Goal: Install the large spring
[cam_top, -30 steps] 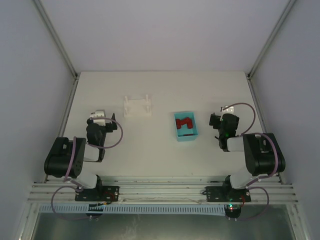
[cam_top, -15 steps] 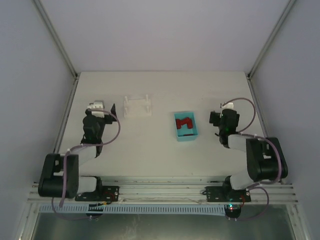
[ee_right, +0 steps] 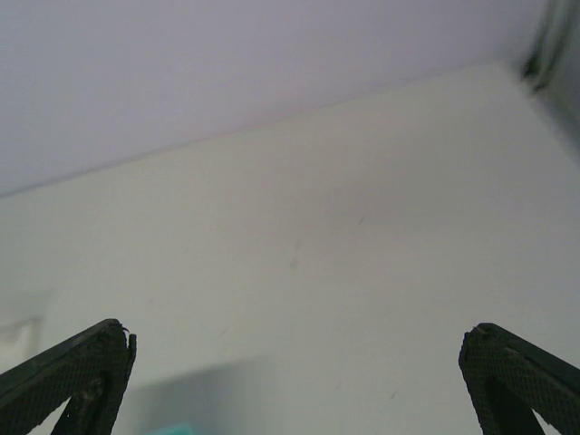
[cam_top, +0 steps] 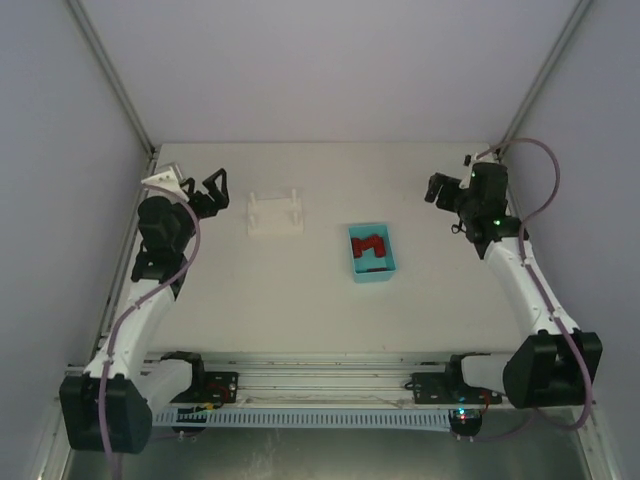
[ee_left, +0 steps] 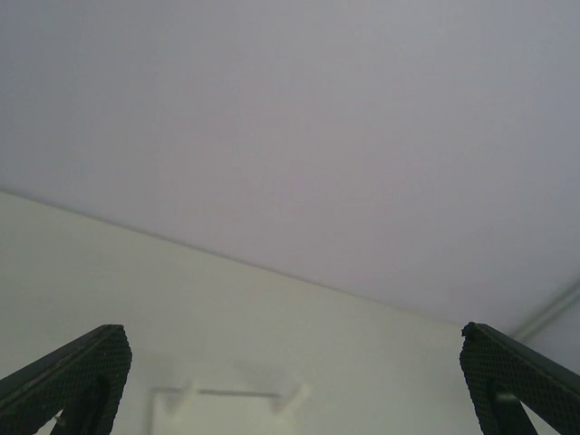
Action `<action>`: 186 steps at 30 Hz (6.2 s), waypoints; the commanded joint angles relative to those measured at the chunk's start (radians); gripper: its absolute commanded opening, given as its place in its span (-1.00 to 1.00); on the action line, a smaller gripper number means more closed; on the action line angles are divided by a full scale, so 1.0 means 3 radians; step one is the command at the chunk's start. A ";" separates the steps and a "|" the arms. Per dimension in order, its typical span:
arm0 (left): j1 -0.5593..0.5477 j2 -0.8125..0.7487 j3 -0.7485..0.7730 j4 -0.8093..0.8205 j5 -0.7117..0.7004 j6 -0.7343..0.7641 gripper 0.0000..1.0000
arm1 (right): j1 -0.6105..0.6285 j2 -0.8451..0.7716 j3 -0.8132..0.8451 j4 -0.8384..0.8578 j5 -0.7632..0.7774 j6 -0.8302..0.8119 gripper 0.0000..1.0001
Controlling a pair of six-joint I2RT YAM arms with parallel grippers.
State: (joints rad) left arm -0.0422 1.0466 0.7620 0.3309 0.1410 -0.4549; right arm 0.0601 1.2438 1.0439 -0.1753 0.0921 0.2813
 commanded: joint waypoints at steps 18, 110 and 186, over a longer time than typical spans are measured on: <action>-0.1374 0.0418 -0.0428 -0.0017 -0.0387 0.0297 1.00 | 0.1371 0.0705 0.0291 -0.1163 0.0095 0.1931 0.26; -0.1575 0.0271 -0.1103 0.0610 -0.0769 0.0422 0.99 | 0.1781 0.1693 0.0516 -0.0641 0.0811 0.0413 -0.08; -0.1173 0.0124 -0.1586 0.1013 -0.1138 0.0067 0.98 | 0.2138 0.1240 0.0861 -0.0456 0.0508 -0.0303 -0.78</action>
State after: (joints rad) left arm -0.3969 1.0927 0.2897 0.6048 -0.2169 -0.4702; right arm 0.6685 1.5852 1.2240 -0.2924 0.2615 0.2043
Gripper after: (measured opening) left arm 0.992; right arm 0.330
